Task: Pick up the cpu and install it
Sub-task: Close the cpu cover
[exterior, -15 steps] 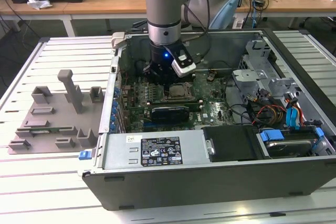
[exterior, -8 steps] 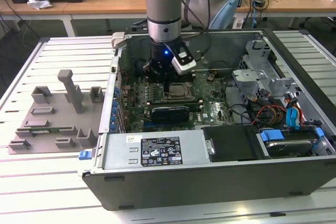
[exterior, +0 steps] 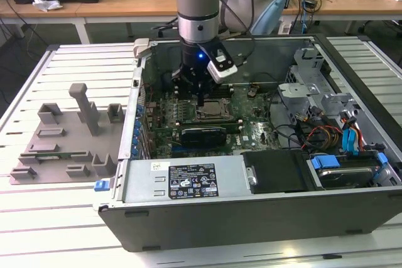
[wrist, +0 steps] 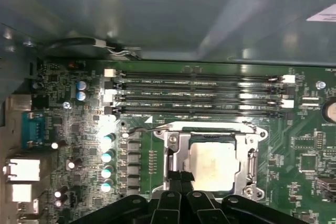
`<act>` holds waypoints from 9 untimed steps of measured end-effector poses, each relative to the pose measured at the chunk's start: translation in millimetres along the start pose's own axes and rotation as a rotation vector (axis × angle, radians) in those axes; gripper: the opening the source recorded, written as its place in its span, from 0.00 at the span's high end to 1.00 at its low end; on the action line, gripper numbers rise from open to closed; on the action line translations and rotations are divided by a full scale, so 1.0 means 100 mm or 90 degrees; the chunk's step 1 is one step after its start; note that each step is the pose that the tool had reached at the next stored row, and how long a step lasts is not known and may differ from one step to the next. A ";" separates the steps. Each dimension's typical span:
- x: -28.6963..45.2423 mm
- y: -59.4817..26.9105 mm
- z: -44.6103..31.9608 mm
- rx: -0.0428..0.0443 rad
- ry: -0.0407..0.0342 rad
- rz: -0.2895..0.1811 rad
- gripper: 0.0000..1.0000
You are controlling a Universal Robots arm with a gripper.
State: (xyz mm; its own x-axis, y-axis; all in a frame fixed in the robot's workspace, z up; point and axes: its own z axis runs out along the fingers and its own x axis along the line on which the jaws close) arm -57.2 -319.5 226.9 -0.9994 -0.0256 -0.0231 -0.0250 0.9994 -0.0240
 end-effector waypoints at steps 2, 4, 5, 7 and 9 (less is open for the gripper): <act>-0.075 -0.002 0.002 0.0000 0.0014 0.000 0.89; -0.140 -0.004 0.003 -0.0001 0.0026 0.000 0.89; -0.179 -0.005 0.004 -0.0001 0.0033 0.000 0.89; -0.254 -0.006 0.006 -0.0001 0.0045 0.000 0.89; -0.294 -0.008 0.005 0.0000 0.0050 0.000 0.89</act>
State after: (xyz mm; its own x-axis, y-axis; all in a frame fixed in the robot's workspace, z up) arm -27.8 -319.6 227.1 -0.9996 -0.0257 -0.0152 -0.0253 0.9994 -0.0240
